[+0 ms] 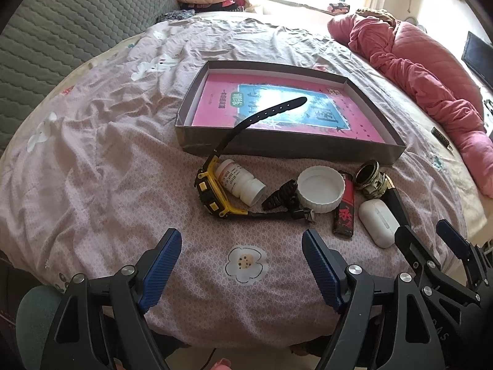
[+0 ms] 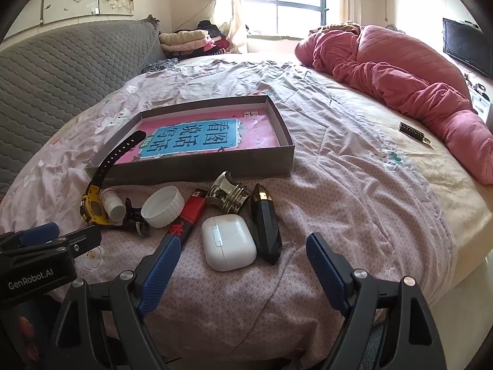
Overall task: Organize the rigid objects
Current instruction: 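Move both tools toward the yellow-black watch and black lipstick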
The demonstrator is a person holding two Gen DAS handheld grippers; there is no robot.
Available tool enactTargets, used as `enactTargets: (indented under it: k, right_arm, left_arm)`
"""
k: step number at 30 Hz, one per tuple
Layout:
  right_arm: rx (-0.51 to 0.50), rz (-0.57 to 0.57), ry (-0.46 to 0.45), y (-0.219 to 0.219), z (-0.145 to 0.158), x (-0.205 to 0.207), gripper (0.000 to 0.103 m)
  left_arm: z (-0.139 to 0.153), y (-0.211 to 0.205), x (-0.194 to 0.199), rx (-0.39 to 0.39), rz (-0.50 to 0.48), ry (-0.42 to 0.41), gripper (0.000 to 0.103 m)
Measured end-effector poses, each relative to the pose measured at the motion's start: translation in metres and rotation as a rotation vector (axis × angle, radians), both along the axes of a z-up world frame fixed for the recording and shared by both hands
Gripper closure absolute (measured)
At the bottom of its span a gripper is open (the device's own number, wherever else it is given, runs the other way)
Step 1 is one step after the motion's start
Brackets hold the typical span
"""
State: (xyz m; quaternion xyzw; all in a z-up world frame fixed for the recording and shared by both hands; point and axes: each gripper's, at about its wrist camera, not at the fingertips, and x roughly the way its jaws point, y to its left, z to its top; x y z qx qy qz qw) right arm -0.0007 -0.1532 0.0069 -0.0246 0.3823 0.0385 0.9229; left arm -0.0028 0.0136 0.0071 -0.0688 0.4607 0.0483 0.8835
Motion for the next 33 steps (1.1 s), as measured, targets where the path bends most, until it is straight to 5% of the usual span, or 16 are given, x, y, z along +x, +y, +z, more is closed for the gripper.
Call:
enactTargets:
  k: [33]
  right_arm:
    - [0.013,-0.005,0.002,-0.0017,-0.0009,0.0018,0.02]
  left_arm:
    - [-0.0047,0.0057,-0.0006,-0.019,0.004,0.007,0.022]
